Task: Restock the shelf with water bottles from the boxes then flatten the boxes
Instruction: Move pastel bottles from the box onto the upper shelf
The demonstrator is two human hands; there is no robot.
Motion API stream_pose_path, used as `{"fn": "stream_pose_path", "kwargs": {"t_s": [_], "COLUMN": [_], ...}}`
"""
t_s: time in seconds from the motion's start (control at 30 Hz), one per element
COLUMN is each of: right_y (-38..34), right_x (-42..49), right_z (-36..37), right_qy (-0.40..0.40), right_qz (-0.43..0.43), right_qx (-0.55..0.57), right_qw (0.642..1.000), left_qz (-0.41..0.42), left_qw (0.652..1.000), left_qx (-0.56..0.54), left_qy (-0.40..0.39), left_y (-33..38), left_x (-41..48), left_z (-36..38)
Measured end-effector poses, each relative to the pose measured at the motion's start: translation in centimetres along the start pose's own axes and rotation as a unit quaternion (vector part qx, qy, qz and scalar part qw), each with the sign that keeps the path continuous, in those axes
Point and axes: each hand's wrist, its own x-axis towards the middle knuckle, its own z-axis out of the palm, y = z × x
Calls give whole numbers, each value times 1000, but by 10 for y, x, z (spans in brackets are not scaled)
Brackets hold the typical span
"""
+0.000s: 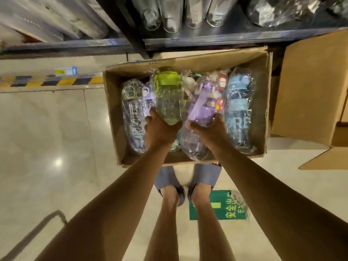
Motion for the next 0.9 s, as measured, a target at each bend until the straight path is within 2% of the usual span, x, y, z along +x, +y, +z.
{"fn": "stream_pose_path", "kwargs": {"t_s": [0.13, 0.23, 0.37, 0.5, 0.67, 0.9], "right_y": [-6, -16, -20, -32, -28, -18], "right_x": [4, -5, -21, -29, -18, -26], "right_z": [-1, -12, -26, -31, -10, 13], "right_qy": [-15, -46, -71, -81, -147, -92], "right_qz": [43, 70, 84, 124, 94, 47], "right_qx": [29, 80, 76, 97, 67, 122], "right_qw": [999, 993, 991, 984, 982, 987], "left_qz": [-22, -39, -46, -56, -26, -27], "left_qw": [999, 994, 975, 955, 943, 927], "left_qx": [-24, -90, -202, -268, -306, -355], "left_qy": [-22, -42, -79, -112, -127, -120], "left_y": [10, 10, 0, -7, -22, -53], "left_x": [5, 1, -19, -42, -47, -56], "left_z": [-6, -20, -43, -58, -55, -69]}}
